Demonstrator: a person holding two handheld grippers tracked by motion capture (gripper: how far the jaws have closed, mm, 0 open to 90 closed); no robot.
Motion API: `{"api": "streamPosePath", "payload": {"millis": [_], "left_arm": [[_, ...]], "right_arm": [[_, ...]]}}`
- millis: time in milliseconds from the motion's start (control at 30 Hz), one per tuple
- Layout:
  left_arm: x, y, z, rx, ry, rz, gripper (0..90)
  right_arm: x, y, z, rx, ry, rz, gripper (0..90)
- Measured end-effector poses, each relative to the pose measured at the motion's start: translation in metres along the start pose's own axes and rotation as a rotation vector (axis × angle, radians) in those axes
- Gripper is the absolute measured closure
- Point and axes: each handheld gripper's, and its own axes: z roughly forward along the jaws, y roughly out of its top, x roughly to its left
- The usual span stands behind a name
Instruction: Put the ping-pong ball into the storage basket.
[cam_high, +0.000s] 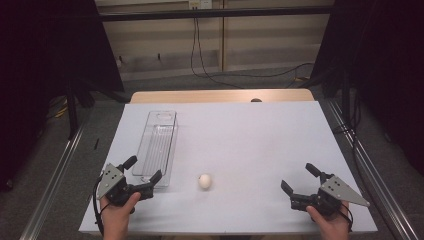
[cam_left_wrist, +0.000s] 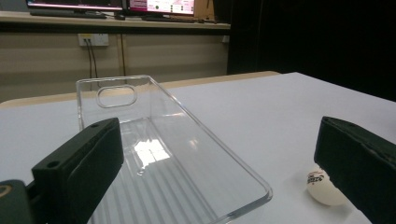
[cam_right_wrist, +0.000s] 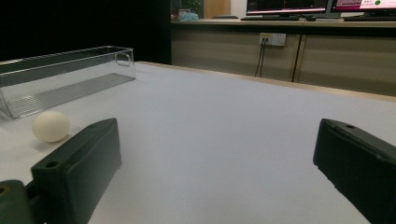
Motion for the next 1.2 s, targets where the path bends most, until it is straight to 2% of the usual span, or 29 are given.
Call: {"api": "streamPosePath", "payload": {"millis": [200, 233, 333, 367, 433, 467, 600, 700, 867, 933, 1033, 1167, 1200], "left_arm": [[-0.002, 0.0, 0.004, 0.007, -0.005, -0.012, 1.3], [-0.004, 0.0, 0.005, -0.001, -0.003, -0.024, 1.3], [-0.003, 0.002, 0.004, 0.014, -0.008, -0.002, 1.3], [-0.005, 0.002, 0.005, 0.005, -0.005, -0.021, 1.3], [-0.005, 0.002, 0.006, 0.019, -0.011, -0.008, 1.3], [-0.006, 0.002, 0.007, 0.013, -0.017, -0.02, 1.3], [-0.009, 0.003, 0.01, 0.007, -0.025, -0.014, 1.3], [-0.012, 0.004, 0.012, 0.005, -0.035, -0.027, 1.3], [-0.016, 0.005, 0.016, 0.015, -0.033, -0.017, 1.3], [-0.017, 0.005, 0.016, 0.018, -0.051, -0.007, 1.3], [-0.02, 0.005, 0.017, 0.019, -0.06, -0.018, 1.3], [-0.023, 0.006, 0.019, 0.018, -0.068, -0.006, 1.3], [-0.025, 0.006, 0.019, 0.019, -0.069, -0.019, 1.3]], "right_arm": [[0.001, 0.001, 0.0, 0.003, 0.006, 0.0, 0.6], [0.001, 0.001, 0.001, 0.003, 0.005, 0.001, 0.6], [0.001, 0.001, 0.002, 0.001, 0.0, 0.006, 0.6], [0.001, 0.001, 0.002, 0.0, 0.0, 0.006, 0.6], [0.001, 0.001, 0.001, 0.004, 0.002, 0.002, 0.6], [0.001, 0.001, 0.001, 0.002, 0.003, -0.004, 0.6], [0.001, 0.001, 0.001, 0.002, 0.003, 0.002, 0.6], [0.002, 0.001, 0.001, 0.001, 0.002, 0.002, 0.6], [0.001, 0.001, 0.001, 0.003, 0.005, -0.004, 0.6], [0.002, 0.001, 0.001, -0.001, -0.001, 0.003, 0.6], [0.002, 0.001, 0.001, -0.001, 0.001, 0.004, 0.6], [0.002, 0.001, 0.001, -0.004, 0.001, 0.003, 0.6], [0.002, 0.001, 0.001, -0.004, 0.001, 0.003, 0.6]]}}
